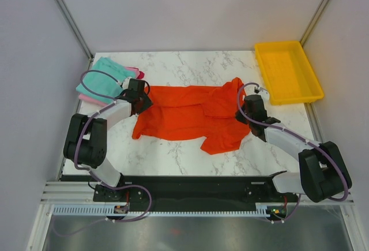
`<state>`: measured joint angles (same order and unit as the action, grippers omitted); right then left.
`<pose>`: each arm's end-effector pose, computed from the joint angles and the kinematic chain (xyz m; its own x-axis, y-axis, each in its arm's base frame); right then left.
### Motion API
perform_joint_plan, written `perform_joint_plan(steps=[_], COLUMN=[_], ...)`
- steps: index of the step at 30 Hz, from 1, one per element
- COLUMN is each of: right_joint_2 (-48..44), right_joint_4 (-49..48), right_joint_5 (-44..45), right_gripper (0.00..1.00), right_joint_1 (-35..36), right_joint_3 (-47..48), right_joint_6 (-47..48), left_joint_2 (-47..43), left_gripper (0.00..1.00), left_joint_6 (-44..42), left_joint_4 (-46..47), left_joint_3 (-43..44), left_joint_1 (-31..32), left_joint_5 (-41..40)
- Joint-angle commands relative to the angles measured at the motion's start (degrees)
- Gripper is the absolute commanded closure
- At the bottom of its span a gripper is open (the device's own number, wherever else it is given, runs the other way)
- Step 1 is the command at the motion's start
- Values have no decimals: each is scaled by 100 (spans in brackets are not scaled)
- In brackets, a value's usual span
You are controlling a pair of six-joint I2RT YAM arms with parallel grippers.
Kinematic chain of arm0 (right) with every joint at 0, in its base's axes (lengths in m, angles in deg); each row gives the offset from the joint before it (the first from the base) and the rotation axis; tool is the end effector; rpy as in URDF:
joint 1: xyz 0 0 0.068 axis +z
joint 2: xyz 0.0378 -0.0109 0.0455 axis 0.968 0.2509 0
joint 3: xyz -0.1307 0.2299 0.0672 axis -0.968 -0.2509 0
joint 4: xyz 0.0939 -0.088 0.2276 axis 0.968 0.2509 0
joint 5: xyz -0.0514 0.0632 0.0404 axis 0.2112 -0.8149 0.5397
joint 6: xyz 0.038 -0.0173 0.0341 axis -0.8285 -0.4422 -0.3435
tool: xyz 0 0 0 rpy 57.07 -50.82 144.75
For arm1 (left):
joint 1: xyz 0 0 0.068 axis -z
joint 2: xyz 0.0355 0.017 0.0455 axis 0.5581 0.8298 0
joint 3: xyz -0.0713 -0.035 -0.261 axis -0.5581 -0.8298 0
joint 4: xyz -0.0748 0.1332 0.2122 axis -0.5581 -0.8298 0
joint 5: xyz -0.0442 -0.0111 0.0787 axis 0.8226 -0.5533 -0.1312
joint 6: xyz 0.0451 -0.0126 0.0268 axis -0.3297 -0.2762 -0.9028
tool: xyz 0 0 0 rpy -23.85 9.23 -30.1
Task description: Fold and stack the t-shirts
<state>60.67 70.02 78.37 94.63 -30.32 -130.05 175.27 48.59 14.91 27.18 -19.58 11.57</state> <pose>0.2524 0.0795 0.1889 -0.5489 0.4841 -0.6815 0.2608 0.8737 0.4106 0.3262 -0.0753 0.1847 -0.6091 -0.5490 -0.5724 -0.4500 0.8335 -0.3206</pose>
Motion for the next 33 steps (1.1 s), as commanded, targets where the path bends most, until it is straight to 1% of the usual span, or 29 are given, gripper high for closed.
perform_joint_plan(steps=[1, 2, 4, 5, 6, 7, 14, 18, 21, 23, 24, 26, 30, 33], right_joint_2=[-176, -185, -212, -220, -238, -255, -466, -887, -1046, -1012, -890, -670, 41, 271], right_joint_4=[-184, -193, -202, -202, -202, -202, -150, -62, -18, 26, 44, 140, 430, 431], right_joint_5=[100, 83, 91, 91, 91, 91, 126, 363, 434, 390, 373, 346, 232, 249], right_gripper=[100, 100, 100, 100, 100, 100, 100, 100, 100, 100, 100, 100, 100, 100], right_joint_1=[-61, -61, -87, -79, -96, -105, -272, -500, -641, -694, -703, -712, -799, -870], right_joint_3=[-51, -59, -77, -77, -77, -86, -103, -147, -104, 98, 195, 624, 1381, 1785], right_joint_6=[-64, -64, -56, -64, -64, -56, -56, -12, -56, -91, -99, -108, -213, -328], left_joint_2=[57, 75, 127, 145, 163, 145, -206, -574, -900, -1058, -1050, -910, -33, 276], left_gripper=[52, 51, 64, 72, 93, 98, 98, 98, 98, 98, 98, 98, 98, 98], left_joint_6=[-6, 3, 20, 20, 20, 29, 20, 99, 169, 353, 589, 714, 767, 838], left_joint_4=[230, 230, 239, 256, 265, 265, 248, 221, 134, -7, 19, 11, -437, -508], left_joint_3=[180, 180, 180, 188, 197, 197, 101, -14, -75, -75, -75, 178, 978, 1304], left_joint_1=[-81, -99, -151, -169, -187, -204, -204, -204, -213, -239, -257, -283, -310, -354], left_joint_5=[71, 71, 115, 133, 194, 212, 361, 466, 415, 292, 308, 483, 774, 783])
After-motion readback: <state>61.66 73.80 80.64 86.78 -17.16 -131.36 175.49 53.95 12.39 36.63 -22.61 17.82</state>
